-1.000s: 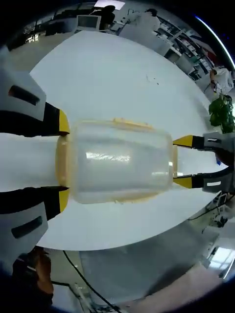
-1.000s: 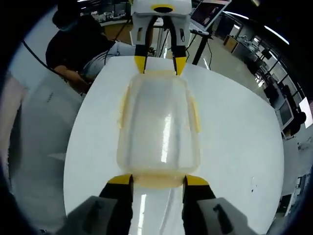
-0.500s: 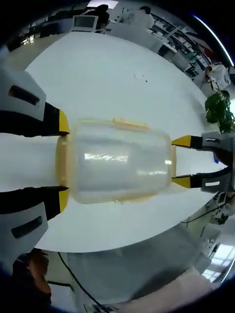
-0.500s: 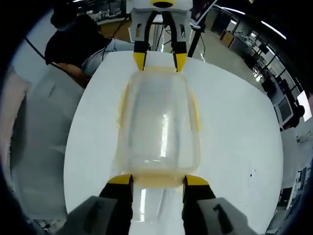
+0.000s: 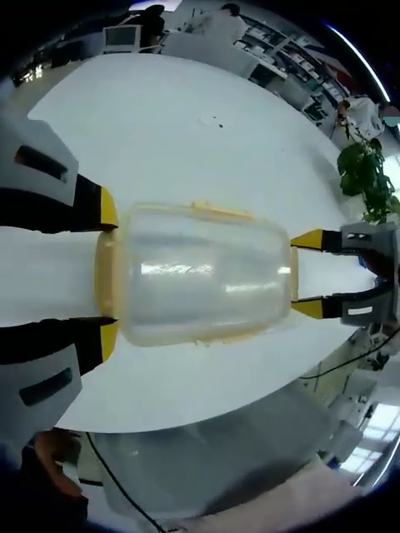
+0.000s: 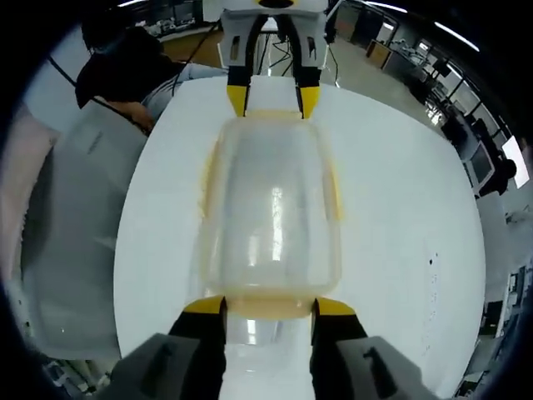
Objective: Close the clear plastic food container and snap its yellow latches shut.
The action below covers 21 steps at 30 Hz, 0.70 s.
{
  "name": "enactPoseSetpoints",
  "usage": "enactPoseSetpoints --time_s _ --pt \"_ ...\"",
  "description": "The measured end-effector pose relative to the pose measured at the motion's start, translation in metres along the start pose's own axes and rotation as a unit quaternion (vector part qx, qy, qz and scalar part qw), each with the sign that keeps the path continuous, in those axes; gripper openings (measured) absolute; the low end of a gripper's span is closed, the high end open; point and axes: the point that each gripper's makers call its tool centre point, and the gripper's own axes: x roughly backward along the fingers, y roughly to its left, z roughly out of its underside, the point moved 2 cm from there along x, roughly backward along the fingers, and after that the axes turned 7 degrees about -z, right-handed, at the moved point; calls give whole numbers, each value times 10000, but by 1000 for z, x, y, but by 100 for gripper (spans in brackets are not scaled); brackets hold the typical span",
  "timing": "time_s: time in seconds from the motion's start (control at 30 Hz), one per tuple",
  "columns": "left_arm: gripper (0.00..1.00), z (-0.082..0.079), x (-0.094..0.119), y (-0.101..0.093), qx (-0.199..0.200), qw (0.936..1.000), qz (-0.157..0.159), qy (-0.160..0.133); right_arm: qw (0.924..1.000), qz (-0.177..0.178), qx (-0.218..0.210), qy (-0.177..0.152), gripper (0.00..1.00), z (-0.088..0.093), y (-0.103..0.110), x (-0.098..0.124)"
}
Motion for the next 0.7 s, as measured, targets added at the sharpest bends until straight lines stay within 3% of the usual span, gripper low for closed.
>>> enactPoseSetpoints --time_s 0.7 --pt "37 -45 -28 -8 -237 9993 235 -157 9991 -104 -371 184 37 52 16 4"
